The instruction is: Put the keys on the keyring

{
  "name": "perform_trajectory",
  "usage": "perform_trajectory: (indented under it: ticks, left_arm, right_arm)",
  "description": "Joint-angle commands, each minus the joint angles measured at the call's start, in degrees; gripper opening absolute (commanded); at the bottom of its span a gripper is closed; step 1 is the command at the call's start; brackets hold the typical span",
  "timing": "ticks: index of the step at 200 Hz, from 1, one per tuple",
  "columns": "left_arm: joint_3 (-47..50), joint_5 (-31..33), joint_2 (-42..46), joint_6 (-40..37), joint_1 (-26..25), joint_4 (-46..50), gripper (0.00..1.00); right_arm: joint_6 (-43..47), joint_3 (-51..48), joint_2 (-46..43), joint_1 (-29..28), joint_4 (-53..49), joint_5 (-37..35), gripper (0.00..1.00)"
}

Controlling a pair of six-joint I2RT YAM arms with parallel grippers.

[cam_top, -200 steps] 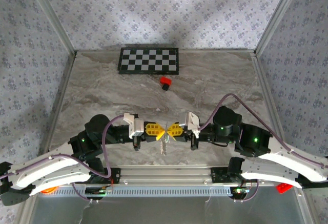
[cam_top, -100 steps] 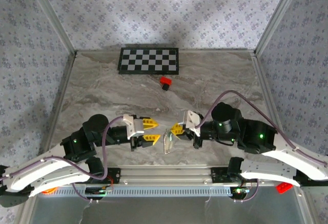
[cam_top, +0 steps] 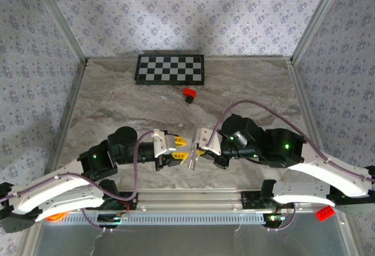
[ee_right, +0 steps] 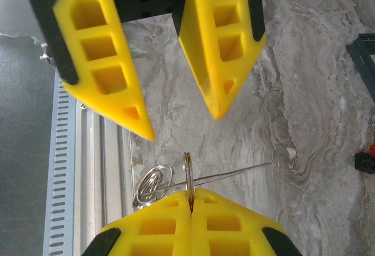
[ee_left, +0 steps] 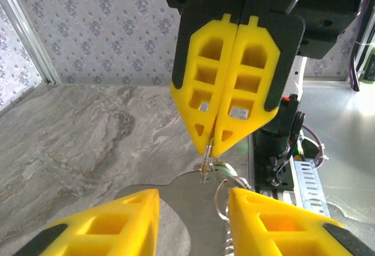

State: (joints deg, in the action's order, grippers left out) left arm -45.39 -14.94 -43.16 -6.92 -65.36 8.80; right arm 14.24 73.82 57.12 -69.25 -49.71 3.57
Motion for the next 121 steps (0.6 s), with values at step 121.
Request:
perform_trajectory:
  ticks: [121]
  left_arm:
    - [-1.73,-1.52,-3.72,0.48,-0.19,-6.56,0.09]
  right_arm:
    - [0.87,0.69,0.74,-1.78,1.80,0.12,0.00]
